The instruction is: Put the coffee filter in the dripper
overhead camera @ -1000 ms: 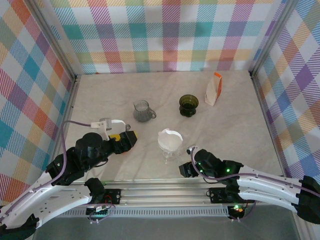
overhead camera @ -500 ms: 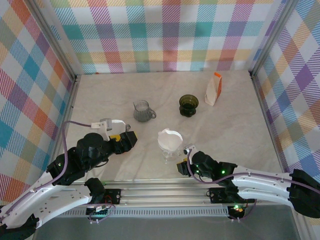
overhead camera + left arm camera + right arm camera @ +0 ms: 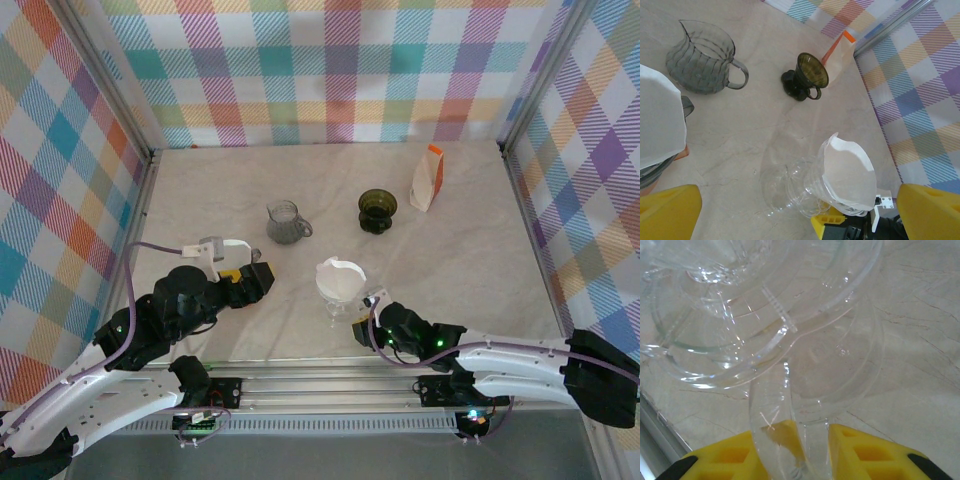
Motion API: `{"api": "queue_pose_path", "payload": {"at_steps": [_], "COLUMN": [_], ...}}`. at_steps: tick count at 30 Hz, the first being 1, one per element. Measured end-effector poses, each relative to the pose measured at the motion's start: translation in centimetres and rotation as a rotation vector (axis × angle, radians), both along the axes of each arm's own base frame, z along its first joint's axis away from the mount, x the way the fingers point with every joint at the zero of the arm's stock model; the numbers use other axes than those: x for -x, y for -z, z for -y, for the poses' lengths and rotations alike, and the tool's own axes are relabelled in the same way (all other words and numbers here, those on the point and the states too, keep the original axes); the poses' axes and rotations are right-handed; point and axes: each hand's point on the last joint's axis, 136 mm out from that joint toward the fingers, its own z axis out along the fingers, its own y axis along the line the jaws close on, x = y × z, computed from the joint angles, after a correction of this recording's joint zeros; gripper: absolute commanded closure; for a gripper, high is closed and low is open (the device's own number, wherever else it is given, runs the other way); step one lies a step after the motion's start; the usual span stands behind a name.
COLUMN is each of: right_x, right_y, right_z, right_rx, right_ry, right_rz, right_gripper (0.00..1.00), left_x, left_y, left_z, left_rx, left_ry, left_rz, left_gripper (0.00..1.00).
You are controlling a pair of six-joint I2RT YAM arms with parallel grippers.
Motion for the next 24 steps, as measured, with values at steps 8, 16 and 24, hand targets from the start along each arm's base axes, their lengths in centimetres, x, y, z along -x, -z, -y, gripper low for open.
{"api": "queue_pose_path", "payload": {"at_steps": [8, 16, 24], "right_x": [-0.3, -1.3, -2.9], "right_y": [0.2, 0.2, 0.1], "right_z": [-0.2, -0.4, -0.8], "right_rx": [0.015, 0.053, 0.113], "right_ry": [0.017, 0.057, 0.113], "right_rz": [0.023, 0.05, 0.072], "right_gripper": [0.72, 0.73, 0.75], "left_x": [0.0, 0.0, 0.1], "left_y": [0.2, 0.6, 0.4], "left_z": [0.0, 0.0, -0.1], "left_rx": [-0.003, -0.01, -0.002], "left_ry": [0.0, 0.0, 0.0], "left_rz": [-0.003, -0.008, -0.002], "left_gripper": [0.0, 0.0, 0.0]}}
